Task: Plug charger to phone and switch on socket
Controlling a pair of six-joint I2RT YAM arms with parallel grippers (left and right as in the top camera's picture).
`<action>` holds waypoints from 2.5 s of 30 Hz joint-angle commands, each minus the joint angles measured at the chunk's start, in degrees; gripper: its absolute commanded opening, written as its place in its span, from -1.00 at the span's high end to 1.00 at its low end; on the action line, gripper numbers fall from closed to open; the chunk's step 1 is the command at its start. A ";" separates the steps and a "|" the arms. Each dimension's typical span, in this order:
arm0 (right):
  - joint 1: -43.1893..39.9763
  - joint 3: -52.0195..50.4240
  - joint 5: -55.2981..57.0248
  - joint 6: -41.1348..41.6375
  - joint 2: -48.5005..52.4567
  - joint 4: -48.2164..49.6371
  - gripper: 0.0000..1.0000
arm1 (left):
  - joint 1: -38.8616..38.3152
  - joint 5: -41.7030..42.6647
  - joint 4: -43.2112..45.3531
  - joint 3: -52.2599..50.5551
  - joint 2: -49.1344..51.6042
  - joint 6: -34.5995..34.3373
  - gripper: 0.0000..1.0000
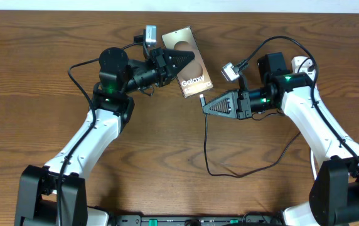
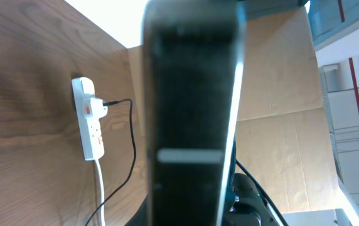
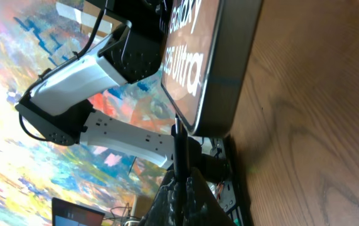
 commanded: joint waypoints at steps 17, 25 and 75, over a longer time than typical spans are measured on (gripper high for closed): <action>-0.31 0.11 -1.60 -1.27 -0.13 0.57 0.97 | -0.61 2.62 0.81 0.66 -0.63 -0.68 0.85; -0.28 0.11 -1.60 -1.25 -0.13 0.57 0.97 | -0.61 4.63 0.83 0.66 -0.63 0.90 0.85; -0.24 0.11 -1.57 8.83 -0.13 10.32 0.97 | -2.47 10.21 7.19 0.66 -0.63 10.29 0.86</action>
